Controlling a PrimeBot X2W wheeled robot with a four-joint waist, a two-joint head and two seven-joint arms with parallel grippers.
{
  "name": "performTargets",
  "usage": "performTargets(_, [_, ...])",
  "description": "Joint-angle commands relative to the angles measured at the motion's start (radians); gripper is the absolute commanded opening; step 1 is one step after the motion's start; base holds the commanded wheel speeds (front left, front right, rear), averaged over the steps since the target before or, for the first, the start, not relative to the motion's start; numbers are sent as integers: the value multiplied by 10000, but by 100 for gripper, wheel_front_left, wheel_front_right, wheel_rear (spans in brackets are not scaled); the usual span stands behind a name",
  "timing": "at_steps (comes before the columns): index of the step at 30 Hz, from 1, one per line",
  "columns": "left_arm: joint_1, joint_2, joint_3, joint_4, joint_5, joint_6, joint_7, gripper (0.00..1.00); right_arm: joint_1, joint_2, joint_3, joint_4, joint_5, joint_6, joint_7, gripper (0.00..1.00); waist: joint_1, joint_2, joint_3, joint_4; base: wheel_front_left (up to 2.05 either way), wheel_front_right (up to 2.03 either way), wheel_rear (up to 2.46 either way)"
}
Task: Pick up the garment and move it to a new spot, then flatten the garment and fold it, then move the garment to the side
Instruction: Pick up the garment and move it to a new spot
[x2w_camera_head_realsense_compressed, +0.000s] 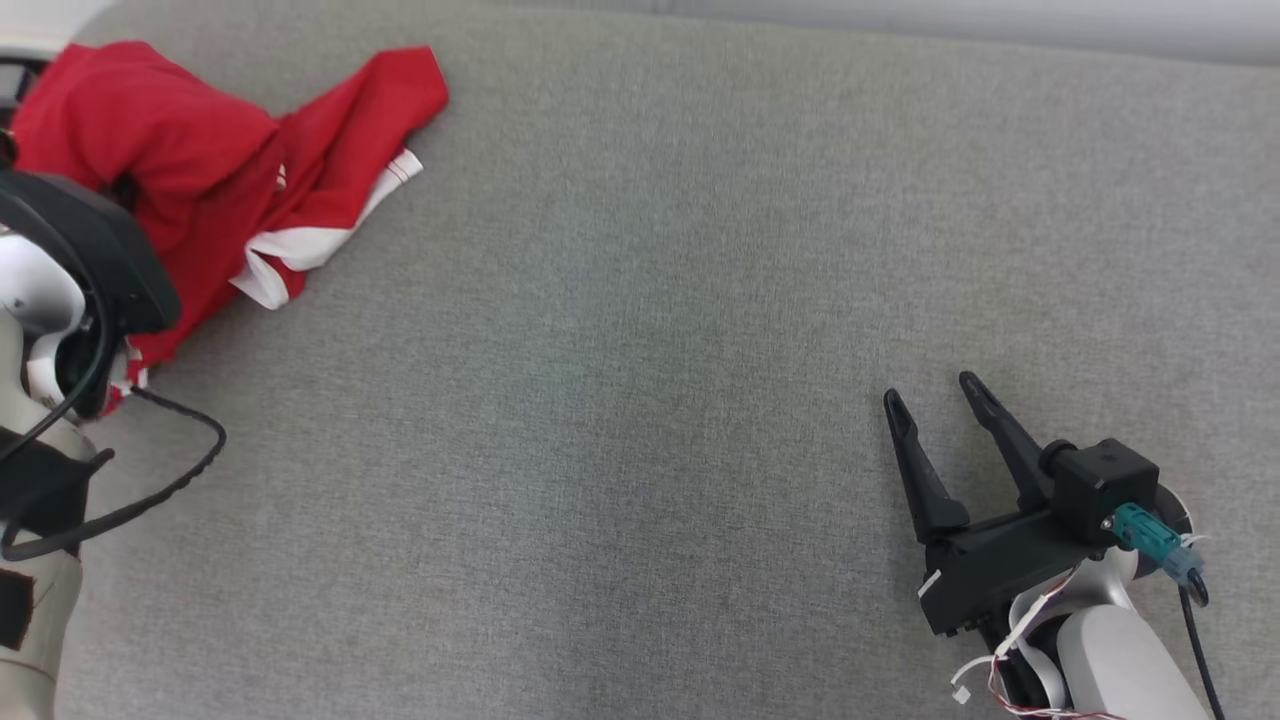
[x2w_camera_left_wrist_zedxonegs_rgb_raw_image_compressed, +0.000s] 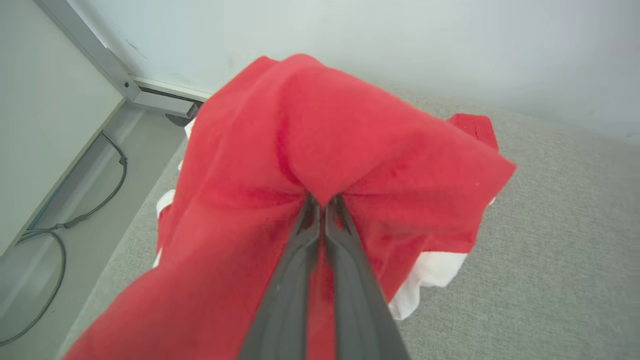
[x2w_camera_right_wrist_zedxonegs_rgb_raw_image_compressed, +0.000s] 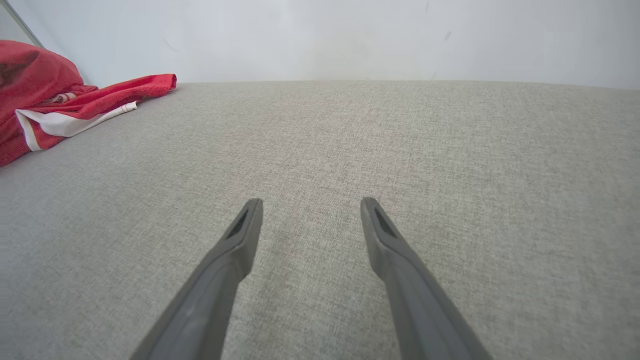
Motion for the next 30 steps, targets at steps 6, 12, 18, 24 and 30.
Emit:
performTargets(6, [-221,221,-151,-543,200,68,-230,0,152,-44,132,381,364,-3,-240,100,0,-1,-1058,-88,0,0,0])
performTargets(12, [-467,195,-485,-1595,482,59,-314,0,260,-44,252,840,732,-3,-542,100,0,-1,-1901,-446,0,0,0])
performTargets(18, [-676,-183,-838,-2995,467,-112,-70,0,352,-44,327,1354,1110,-3,-902,100,0,-1,-2531,-965,0,0,0])
performTargets(24, [-674,-1081,-1524,-4502,398,-220,308,0,371,-46,310,1835,1353,-3,-1185,100,0,-1,-2981,-1531,0,0,0])
performTargets(30, [-342,-2140,-1994,-5190,22,-192,172,0,320,-44,222,2064,1397,-3,-1333,100,0,-1,-3187,-2128,0,0,0])
